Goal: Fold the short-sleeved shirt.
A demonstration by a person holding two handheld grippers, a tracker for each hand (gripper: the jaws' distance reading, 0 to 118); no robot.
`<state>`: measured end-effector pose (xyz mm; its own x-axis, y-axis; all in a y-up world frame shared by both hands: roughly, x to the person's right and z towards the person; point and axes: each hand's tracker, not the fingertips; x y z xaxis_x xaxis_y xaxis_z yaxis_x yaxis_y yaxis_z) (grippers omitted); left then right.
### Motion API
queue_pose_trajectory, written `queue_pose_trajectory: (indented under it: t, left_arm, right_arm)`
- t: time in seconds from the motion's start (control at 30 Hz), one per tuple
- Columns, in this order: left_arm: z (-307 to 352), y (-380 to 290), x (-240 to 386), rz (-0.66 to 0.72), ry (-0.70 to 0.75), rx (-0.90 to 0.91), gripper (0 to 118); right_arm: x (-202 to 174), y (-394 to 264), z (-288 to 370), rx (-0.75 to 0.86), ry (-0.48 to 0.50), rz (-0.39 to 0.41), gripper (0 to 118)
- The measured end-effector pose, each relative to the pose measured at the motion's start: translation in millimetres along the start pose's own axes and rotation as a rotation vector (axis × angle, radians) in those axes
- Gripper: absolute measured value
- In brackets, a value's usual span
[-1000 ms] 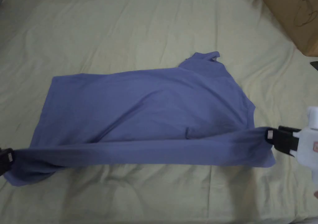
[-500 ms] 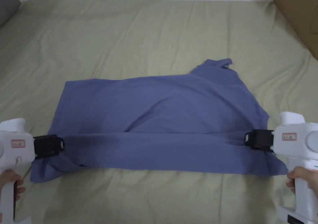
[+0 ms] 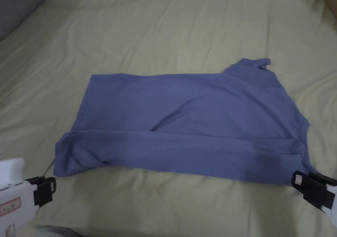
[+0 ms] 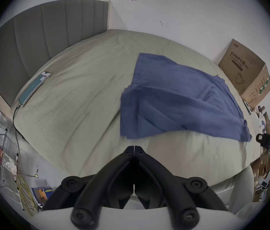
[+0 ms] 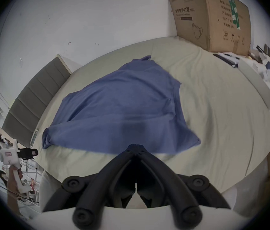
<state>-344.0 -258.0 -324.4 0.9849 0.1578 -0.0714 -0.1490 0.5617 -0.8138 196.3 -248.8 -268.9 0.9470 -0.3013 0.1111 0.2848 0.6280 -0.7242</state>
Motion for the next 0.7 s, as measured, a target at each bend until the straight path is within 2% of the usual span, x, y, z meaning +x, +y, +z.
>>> queue_pose_trajectory:
  t: [0.1,0.13,0.17,0.2,0.23,0.27,0.37,0.4,0.43,0.47,0.5,0.57,0.63,0.7]
  left_arm:
    - [-5.4,5.1,-1.8,-0.003,-0.005,0.002,0]
    - [-8.2,9.8,-2.2,0.009,-0.002,0.014,12]
    - [-11.3,14.9,-3.9,0.02,0.01,0.013,37]
    - [-15.8,20.6,-4.1,0.033,0.012,0.008,67]
    - [-22.1,24.9,-3.6,0.04,0.013,0.008,89]
    - [-27.4,27.8,-3.6,0.053,0.012,0.011,90]
    - [-51.3,38.1,-6.0,0.092,0.05,-0.039,87]
    - [-60.4,39.7,-5.2,0.087,0.058,-0.057,75]
    - [-68.7,36.2,-5.2,0.068,0.081,-0.086,56]
    - [-74.4,34.6,-1.4,0.045,0.105,-0.107,50]
    - [-74.9,33.2,5.1,-0.014,0.191,-0.1,37]
    - [-60.7,37.8,13.4,-0.018,0.14,-0.082,20]
    - [-64.2,49.4,20.3,-0.068,0.174,-0.106,0]
    - [-70.4,49.0,22.1,-0.171,0.172,-0.13,0]
  right_arm:
    - [0.1,-11.5,2.0,0.002,-0.002,-0.017,0]
    - [3.2,-8.8,-1.7,0.0,-0.004,-0.028,0]
    - [5.2,-9.9,-3.0,-0.006,-0.004,-0.038,0]
    - [7.4,-11.5,-4.5,-0.015,0.005,-0.051,0]
    - [7.7,-11.2,-5.8,-0.02,-0.001,-0.061,0]
    - [7.9,-9.9,-6.2,-0.021,0.001,-0.062,0]
    - [7.8,-13.5,-7.3,-0.032,-0.005,-0.055,0]
    - [6.2,-11.7,-6.5,-0.036,-0.006,-0.05,0]
    - [6.6,-13.2,-7.0,-0.039,-0.011,-0.052,0]
    - [8.0,-14.4,-7.2,-0.044,-0.012,-0.057,0]
    - [9.5,-15.7,-6.5,-0.052,-0.008,-0.064,0]
    - [12.8,-18.7,-6.9,-0.072,-0.012,-0.079,0]
    - [20.7,-23.3,-13.0,-0.109,-0.004,-0.1,0]
    - [28.2,-24.3,-19.1,-0.134,-0.012,-0.113,0]
